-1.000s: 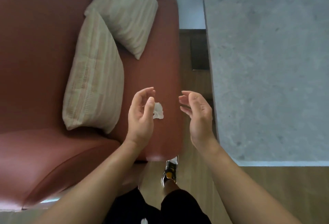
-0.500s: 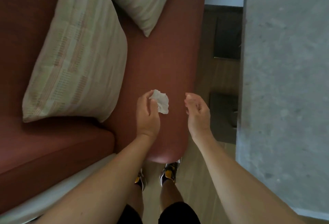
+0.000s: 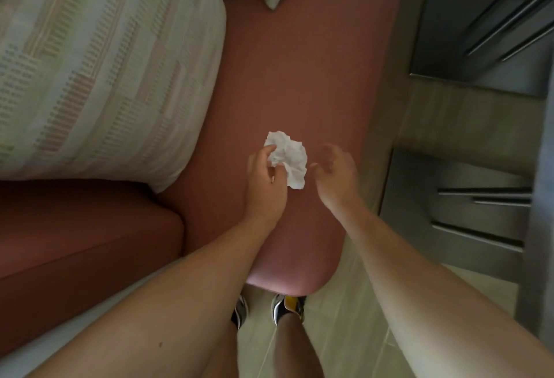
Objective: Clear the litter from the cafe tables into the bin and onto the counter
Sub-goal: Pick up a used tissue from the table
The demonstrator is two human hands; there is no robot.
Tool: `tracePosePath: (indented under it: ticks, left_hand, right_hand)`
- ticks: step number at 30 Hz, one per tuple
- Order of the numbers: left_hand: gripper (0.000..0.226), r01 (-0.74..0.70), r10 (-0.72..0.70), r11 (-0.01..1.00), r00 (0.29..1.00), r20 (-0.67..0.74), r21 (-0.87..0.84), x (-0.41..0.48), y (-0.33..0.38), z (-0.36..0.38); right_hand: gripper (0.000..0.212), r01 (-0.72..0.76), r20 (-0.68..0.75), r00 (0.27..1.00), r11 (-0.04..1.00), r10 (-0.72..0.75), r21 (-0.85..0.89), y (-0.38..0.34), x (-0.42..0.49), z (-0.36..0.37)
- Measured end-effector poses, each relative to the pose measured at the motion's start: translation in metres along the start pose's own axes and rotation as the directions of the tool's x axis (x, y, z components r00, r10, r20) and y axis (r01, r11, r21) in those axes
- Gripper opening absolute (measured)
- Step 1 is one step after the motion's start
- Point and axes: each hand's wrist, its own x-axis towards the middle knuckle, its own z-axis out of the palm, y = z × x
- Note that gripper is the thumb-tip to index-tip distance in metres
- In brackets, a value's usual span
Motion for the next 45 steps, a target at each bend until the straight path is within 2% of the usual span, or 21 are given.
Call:
tracePosePath:
  ticks: [3, 5, 8, 11, 13, 16, 19, 24, 26, 29, 32, 36, 40, 45]
  left_hand:
    - [0.038, 0.004, -0.003, 1.0, 0.999, -0.039, 0.021, 0.01, -0.011, 0.007]
    - [0.037, 0.021, -0.02, 1.0, 0.997, -0.074, 0.018, 0.013, -0.017, 0.006]
    - [0.032, 0.035, -0.035, 0.999, 0.994, -0.102, 0.005, 0.011, -0.025, 0.003]
    - [0.031, 0.039, -0.036, 0.999, 0.992, -0.12, 0.025, 0.007, -0.031, 0.0]
    - [0.031, 0.052, -0.047, 0.998, 0.991, -0.124, 0.033, 0.004, -0.034, -0.002]
    - [0.032, 0.081, -0.073, 0.996, 0.987, -0.145, 0.046, 0.0, -0.035, -0.007]
    - [0.033, 0.108, -0.103, 0.994, 0.982, -0.159, 0.022, -0.006, -0.031, -0.013]
    - [0.031, 0.098, -0.106, 0.994, 0.979, -0.176, -0.055, -0.031, -0.006, -0.024]
    - [0.032, 0.082, -0.095, 0.993, 0.98, -0.172, -0.085, -0.047, 0.008, -0.032]
    - [0.032, 0.062, -0.079, 0.992, 0.984, -0.157, -0.108, -0.075, 0.031, -0.05]
    - [0.032, 0.01, -0.035, 0.989, 0.985, -0.169, -0.145, -0.108, 0.056, -0.075]
    - [0.028, -0.1, 0.066, 0.978, 0.981, -0.183, -0.183, -0.164, 0.083, -0.12]
    - [0.027, -0.231, 0.167, 0.943, 0.952, -0.258, -0.238, -0.236, 0.108, -0.173]
    - [0.028, -0.312, 0.199, 0.877, 0.928, -0.315, -0.366, -0.33, 0.125, -0.237]
  right_hand:
    - [0.036, 0.191, 0.055, 0.982, 0.943, -0.183, -0.272, 0.01, 0.015, 0.01]
    - [0.05, 0.294, 0.148, 0.955, 0.876, -0.256, -0.384, 0.01, 0.023, 0.019]
    - [0.075, 0.398, 0.291, 0.913, 0.785, -0.287, -0.475, 0.005, 0.032, 0.034]
    - [0.081, 0.475, 0.407, 0.871, 0.683, -0.275, -0.554, 0.007, 0.036, 0.049]
    - [0.078, 0.488, 0.422, 0.867, 0.628, -0.265, -0.606, 0.008, 0.035, 0.053]
    - [0.052, 0.497, 0.387, 0.868, 0.58, -0.312, -0.646, 0.008, 0.026, 0.051]
    - [0.035, 0.456, 0.371, 0.887, 0.651, -0.275, -0.607, 0.007, 0.014, 0.047]
    - [0.042, 0.329, 0.351, 0.92, 0.835, -0.178, -0.441, -0.003, -0.019, 0.026]
    - [0.03, 0.263, 0.278, 0.946, 0.901, -0.169, -0.346, -0.012, -0.039, 0.015]
    - [0.025, 0.141, 0.151, 0.981, 0.982, -0.121, -0.129, -0.03, -0.073, -0.006]
    - [0.025, 0.067, 0.049, 0.996, 0.997, -0.069, 0.049, -0.057, -0.114, -0.029]
    - [0.026, 0.06, -0.03, 0.998, 0.976, -0.055, 0.209, -0.096, -0.173, -0.049]
    - [0.025, 0.122, -0.043, 0.992, 0.942, -0.115, 0.314, -0.139, -0.246, -0.063]
    - [0.024, 0.179, -0.029, 0.982, 0.878, -0.185, 0.444, -0.193, -0.352, -0.081]
